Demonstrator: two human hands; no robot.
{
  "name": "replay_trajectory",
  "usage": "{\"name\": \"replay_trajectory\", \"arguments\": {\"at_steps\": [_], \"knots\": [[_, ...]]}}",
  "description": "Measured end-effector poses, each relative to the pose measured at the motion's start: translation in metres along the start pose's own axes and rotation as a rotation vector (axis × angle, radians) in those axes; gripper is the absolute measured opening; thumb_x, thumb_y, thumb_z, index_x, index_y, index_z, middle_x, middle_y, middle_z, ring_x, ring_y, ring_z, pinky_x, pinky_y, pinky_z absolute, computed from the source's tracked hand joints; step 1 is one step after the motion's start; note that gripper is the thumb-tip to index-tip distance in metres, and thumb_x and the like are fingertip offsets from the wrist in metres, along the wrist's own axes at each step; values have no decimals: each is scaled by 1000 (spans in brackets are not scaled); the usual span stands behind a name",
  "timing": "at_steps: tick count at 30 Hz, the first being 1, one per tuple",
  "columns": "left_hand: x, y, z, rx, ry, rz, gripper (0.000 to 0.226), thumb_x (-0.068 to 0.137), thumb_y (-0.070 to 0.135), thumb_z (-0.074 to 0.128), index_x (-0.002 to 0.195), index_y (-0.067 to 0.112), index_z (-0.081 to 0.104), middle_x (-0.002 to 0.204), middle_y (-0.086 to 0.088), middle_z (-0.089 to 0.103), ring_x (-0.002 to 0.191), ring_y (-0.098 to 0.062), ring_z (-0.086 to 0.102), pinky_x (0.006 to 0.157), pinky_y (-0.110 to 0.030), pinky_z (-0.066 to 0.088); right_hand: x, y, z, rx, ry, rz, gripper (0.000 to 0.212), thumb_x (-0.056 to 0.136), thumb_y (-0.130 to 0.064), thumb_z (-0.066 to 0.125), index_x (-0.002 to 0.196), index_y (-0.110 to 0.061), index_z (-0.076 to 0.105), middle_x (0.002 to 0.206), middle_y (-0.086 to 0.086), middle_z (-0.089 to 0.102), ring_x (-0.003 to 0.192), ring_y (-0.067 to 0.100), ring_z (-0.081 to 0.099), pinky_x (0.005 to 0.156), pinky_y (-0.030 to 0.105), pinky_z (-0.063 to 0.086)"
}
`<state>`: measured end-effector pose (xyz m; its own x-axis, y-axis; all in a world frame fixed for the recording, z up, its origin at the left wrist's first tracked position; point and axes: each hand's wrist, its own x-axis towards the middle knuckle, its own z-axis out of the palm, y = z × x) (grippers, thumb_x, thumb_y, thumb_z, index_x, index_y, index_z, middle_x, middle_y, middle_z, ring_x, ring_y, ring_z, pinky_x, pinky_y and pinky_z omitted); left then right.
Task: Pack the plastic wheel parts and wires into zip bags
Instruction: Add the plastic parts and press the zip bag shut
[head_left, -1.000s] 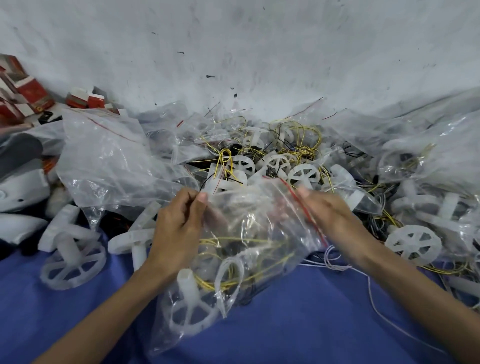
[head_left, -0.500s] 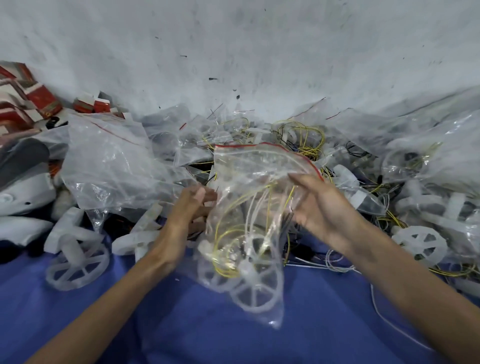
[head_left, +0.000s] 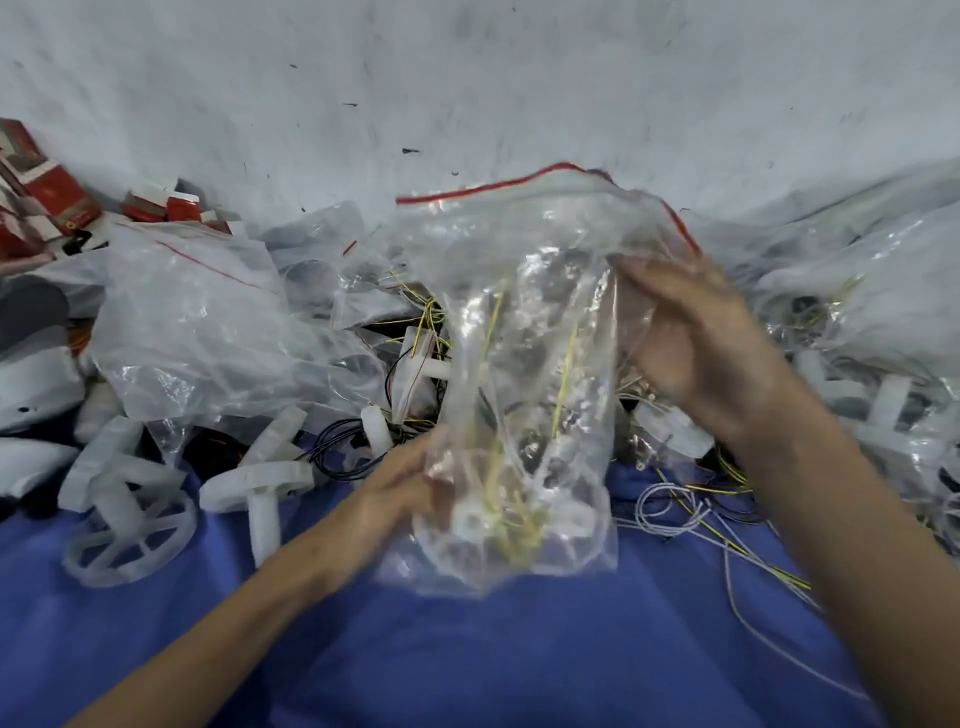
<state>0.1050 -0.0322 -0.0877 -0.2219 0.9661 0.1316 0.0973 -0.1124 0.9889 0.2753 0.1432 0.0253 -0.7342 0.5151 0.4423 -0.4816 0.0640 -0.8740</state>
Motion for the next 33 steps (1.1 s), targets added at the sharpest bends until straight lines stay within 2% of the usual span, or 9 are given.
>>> {"name": "replay_trajectory", "arguments": {"at_steps": [1,3,8,12,18,23,26,31,33], "knots": [[-3,-3,0,-151,87,-81,31,92,-19,29,91,-30,58,95,-39,63,101,-22,63,54,-16,39,-2,-5,-4,-144,2,4,41,68,-27,80,104,-18,62,104,-1,69,96,15,66,83,34,52],[-2,-2,-1,-257,115,-191,37,99,-5,25,118,-16,55,109,-31,61,93,-28,59,57,-16,40,-6,-9,-10,-368,7,0,47,62,-34,82,103,-19,66,108,1,69,102,18,65,90,37,51],[16,8,-4,-363,80,-243,65,95,19,25,52,15,74,61,-2,69,54,-11,67,46,-17,50,-12,-18,-16,-526,39,-55,25,69,-31,76,91,-20,72,98,-1,73,94,18,69,85,34,54],[26,5,-1,-278,4,-183,24,74,21,54,84,13,74,84,-4,74,76,-15,70,63,-25,56,-13,-30,-14,-457,109,-83,17,69,-33,77,78,-19,75,84,-5,73,83,9,68,75,23,51],[27,0,2,-130,-146,-171,89,49,79,68,118,24,57,121,0,65,114,-23,58,92,-43,41,-11,-30,-3,-723,141,-43,24,84,-30,65,71,-10,70,68,-7,66,67,3,62,61,15,46],[17,7,14,68,-241,-73,85,60,45,83,127,20,37,120,16,63,122,-3,51,90,-18,46,-8,-30,-6,-726,266,44,30,83,-38,66,71,-11,72,64,-9,68,67,2,64,58,17,51],[4,10,19,112,-216,-41,56,73,27,78,118,24,46,106,34,63,100,12,59,77,-4,44,-12,-33,-6,-825,160,85,36,71,-51,65,64,-16,70,63,-12,67,65,-2,62,58,10,45],[11,29,-11,-22,19,14,35,32,26,65,61,44,74,66,14,71,64,6,65,63,-10,48,-15,-46,-18,-697,185,-7,23,80,-30,69,68,-11,72,65,-1,68,63,5,62,66,17,49],[11,27,-30,-89,79,-27,31,24,32,79,54,24,75,64,6,70,56,1,65,61,-16,50,-14,-43,-18,-745,133,69,26,80,-29,69,69,-6,72,67,1,69,66,5,63,73,25,51]]}}
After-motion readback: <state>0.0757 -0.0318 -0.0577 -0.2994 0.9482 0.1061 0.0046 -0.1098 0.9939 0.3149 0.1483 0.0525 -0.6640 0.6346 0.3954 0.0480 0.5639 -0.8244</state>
